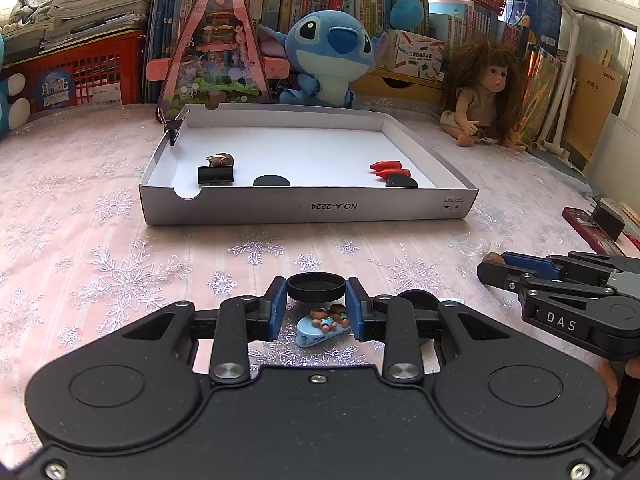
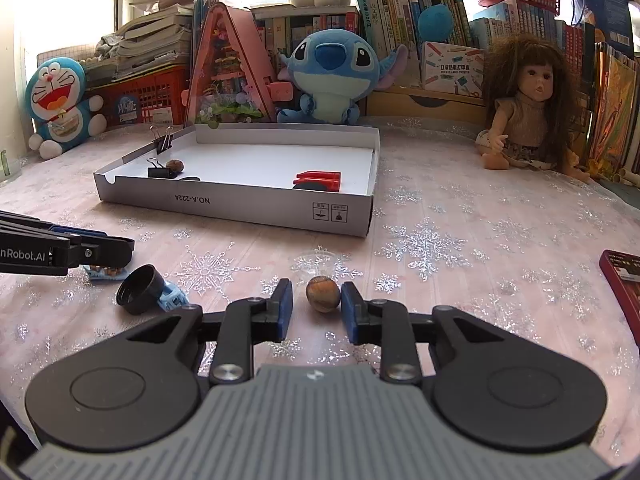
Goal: Organize rigid objects
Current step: 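Close the left tool on the black round lid while the right tool grasps the walnut, then carry the black lid and walnut over the white tray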
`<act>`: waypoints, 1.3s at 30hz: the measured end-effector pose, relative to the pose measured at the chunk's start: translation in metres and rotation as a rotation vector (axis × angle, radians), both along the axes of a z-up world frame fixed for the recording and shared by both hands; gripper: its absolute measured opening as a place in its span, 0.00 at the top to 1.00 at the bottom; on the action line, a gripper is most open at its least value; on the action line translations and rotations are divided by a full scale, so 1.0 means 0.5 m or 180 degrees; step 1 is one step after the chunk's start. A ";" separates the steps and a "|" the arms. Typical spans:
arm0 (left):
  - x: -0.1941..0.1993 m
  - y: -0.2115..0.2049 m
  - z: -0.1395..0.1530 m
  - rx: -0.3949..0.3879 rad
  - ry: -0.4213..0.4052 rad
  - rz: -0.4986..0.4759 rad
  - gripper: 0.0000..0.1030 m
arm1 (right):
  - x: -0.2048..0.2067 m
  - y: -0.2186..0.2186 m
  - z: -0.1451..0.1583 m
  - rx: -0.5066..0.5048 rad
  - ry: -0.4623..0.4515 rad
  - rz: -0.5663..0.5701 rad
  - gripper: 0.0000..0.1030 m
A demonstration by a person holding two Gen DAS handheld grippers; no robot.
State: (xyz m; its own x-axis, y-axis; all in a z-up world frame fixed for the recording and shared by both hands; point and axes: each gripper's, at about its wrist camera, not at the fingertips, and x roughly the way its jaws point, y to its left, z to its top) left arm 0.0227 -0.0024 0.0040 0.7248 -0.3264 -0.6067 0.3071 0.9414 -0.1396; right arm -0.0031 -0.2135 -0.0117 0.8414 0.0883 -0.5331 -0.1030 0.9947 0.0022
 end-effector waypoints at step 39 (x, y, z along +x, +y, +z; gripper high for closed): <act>0.027 0.014 0.054 -0.0013 -0.0272 0.0196 0.71 | 0.003 0.002 0.056 -0.0015 -0.0291 -0.0070 0.79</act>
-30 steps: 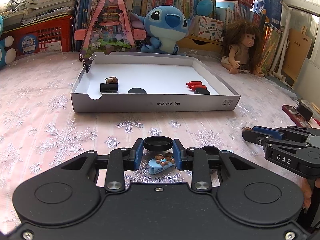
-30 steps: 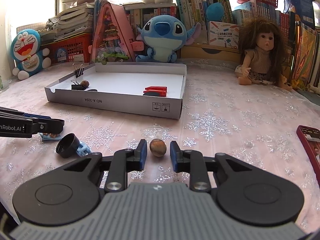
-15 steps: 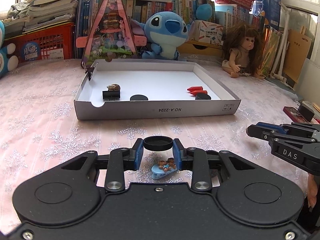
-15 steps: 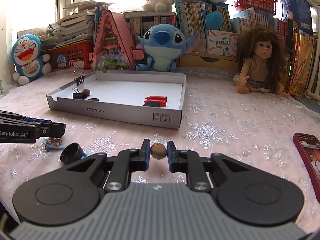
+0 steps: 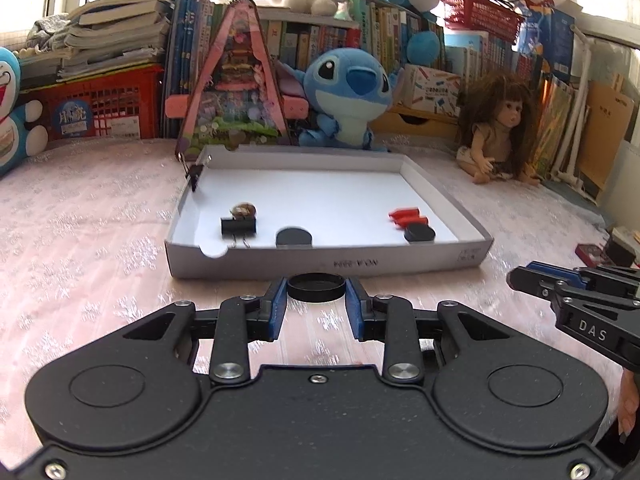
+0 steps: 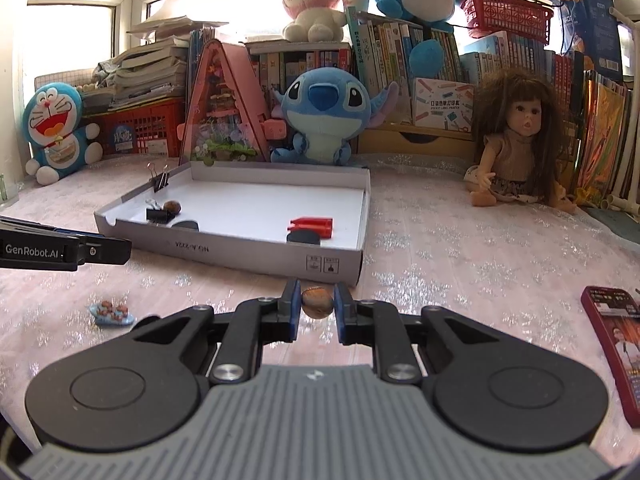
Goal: Organize rigid objects
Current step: 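Carry the black lid and walnut over the white tray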
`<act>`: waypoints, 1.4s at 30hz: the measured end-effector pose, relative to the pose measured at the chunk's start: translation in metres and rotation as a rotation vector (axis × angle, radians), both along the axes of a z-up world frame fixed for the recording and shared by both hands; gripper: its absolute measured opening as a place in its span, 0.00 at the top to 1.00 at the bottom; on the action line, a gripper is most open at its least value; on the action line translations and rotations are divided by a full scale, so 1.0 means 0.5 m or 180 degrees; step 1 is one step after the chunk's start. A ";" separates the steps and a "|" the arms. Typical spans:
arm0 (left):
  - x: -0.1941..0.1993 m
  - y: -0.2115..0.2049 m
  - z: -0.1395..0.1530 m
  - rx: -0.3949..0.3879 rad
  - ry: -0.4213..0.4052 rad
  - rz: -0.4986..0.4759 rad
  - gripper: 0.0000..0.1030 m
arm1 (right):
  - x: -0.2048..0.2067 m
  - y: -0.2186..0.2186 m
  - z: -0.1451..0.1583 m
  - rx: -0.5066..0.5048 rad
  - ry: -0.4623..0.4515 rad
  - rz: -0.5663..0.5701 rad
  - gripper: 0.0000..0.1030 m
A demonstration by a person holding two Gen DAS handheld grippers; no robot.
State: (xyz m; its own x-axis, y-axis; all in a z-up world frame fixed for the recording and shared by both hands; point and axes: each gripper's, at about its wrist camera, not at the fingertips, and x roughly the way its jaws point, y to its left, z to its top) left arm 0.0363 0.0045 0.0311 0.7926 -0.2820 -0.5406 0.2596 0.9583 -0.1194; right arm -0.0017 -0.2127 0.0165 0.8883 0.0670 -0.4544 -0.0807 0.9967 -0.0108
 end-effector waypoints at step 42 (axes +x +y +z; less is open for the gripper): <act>0.384 0.002 -0.044 -0.0070 0.0413 0.0642 0.71 | 0.401 -0.053 -0.005 0.1135 0.0767 -0.0229 0.79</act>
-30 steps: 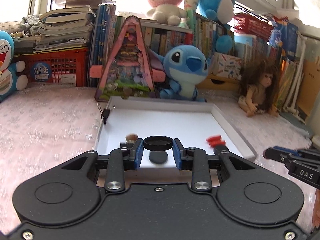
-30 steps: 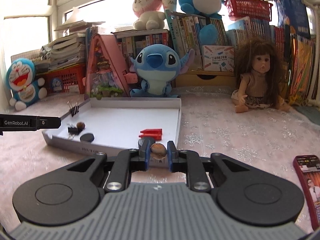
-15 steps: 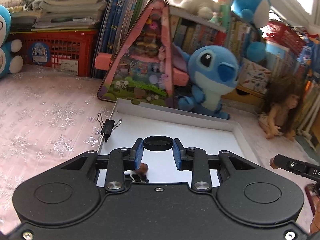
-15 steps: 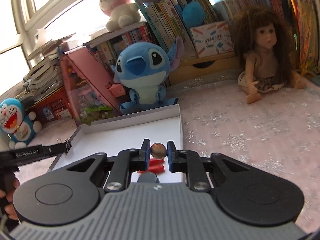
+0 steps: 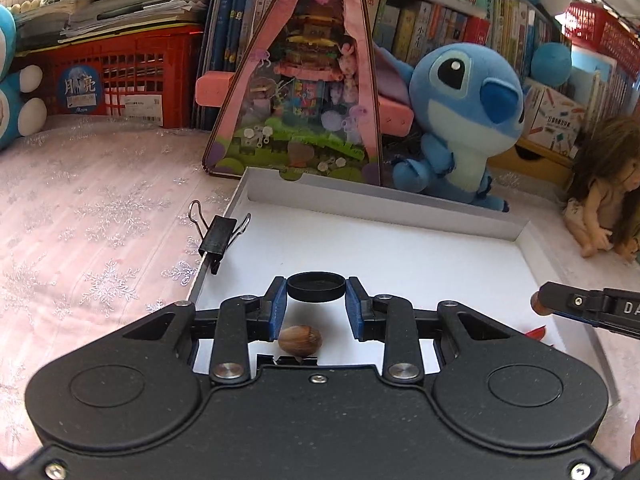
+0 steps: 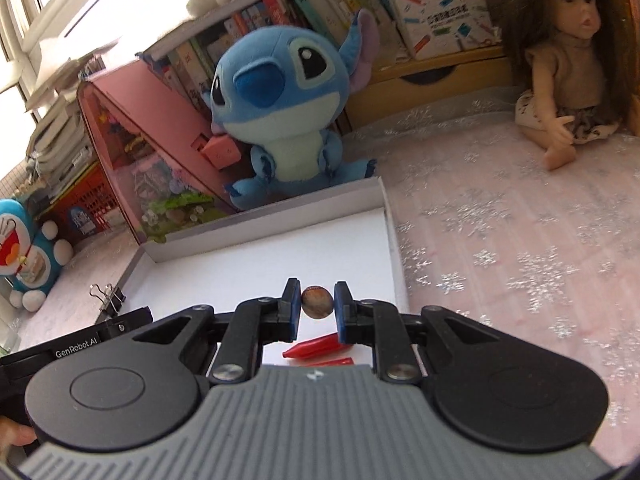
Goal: Organize rigid objects
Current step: 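Carry the black lid and walnut over the white tray, then open both tools to drop the lid and walnut into the tray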
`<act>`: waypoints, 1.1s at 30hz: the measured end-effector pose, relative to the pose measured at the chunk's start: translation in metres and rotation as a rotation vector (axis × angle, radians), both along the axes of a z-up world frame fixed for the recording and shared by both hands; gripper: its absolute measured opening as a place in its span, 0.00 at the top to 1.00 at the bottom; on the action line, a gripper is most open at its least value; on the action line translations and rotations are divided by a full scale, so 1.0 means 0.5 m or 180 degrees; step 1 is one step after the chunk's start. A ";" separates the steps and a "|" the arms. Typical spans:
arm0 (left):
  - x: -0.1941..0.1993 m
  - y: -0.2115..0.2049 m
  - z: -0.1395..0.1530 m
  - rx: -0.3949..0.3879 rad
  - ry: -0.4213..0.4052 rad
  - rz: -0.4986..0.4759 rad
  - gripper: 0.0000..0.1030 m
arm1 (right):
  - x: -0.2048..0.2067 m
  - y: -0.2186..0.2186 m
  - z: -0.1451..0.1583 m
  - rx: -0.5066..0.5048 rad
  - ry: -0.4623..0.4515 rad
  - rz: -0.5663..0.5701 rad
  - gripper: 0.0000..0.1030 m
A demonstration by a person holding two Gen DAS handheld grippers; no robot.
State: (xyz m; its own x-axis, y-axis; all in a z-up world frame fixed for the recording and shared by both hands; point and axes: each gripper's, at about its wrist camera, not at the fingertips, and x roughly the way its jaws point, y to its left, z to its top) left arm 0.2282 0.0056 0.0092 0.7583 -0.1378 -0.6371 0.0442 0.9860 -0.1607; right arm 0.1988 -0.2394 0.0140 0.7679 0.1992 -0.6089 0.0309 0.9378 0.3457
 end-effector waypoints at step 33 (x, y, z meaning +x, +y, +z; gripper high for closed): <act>-0.105 -0.026 0.047 0.0066 -0.0335 -0.0251 0.26 | -0.098 0.020 0.034 -0.0415 -0.0409 0.0145 0.29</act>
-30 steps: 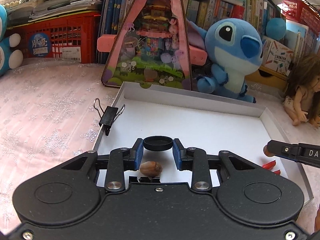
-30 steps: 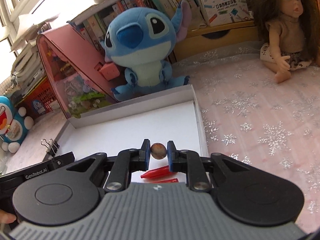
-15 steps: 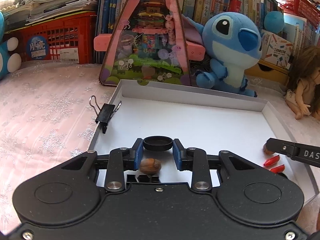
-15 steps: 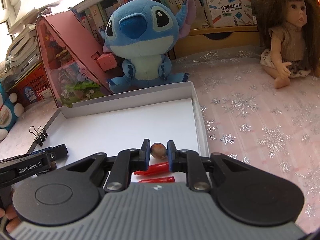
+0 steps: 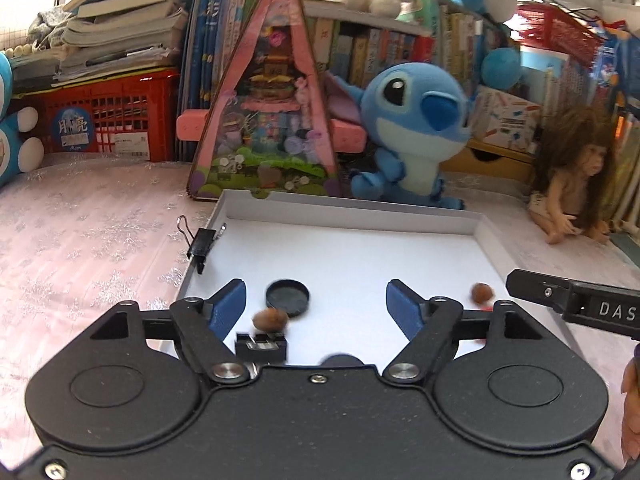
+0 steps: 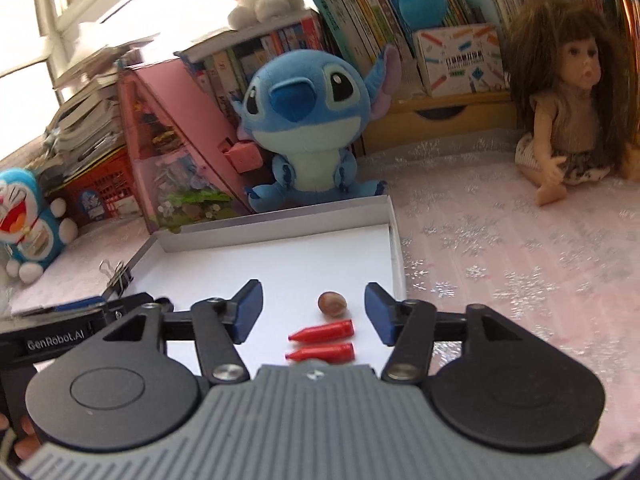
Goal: Organize rigid objects
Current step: 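Open both tools to drop the lid and walnut into the tray, then move both open tools back toward the blue toy on the table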
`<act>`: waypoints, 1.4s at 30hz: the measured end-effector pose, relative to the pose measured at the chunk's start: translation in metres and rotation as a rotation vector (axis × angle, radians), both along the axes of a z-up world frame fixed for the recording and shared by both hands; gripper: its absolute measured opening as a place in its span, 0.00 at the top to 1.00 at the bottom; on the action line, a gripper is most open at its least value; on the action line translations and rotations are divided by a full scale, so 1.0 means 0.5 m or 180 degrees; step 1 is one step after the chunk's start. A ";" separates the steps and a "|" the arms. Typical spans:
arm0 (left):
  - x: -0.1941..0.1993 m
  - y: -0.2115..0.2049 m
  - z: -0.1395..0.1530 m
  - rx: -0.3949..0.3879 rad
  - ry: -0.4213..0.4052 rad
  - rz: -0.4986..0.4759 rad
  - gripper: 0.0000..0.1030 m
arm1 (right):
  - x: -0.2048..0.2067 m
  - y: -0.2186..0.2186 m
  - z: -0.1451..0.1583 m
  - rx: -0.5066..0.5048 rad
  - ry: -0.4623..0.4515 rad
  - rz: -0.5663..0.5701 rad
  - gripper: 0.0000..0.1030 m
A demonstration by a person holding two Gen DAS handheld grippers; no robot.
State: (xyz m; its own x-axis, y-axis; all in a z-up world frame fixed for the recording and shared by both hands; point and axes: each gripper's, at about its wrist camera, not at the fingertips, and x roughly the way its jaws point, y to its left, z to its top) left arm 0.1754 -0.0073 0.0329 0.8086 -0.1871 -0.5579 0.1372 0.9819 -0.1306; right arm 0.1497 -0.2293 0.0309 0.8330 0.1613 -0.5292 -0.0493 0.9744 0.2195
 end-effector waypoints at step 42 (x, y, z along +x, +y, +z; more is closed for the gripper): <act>-0.350 0.017 -0.065 0.0214 -0.0106 -0.0291 0.23 | -0.239 0.008 -0.087 -0.0543 -0.0025 0.0205 0.10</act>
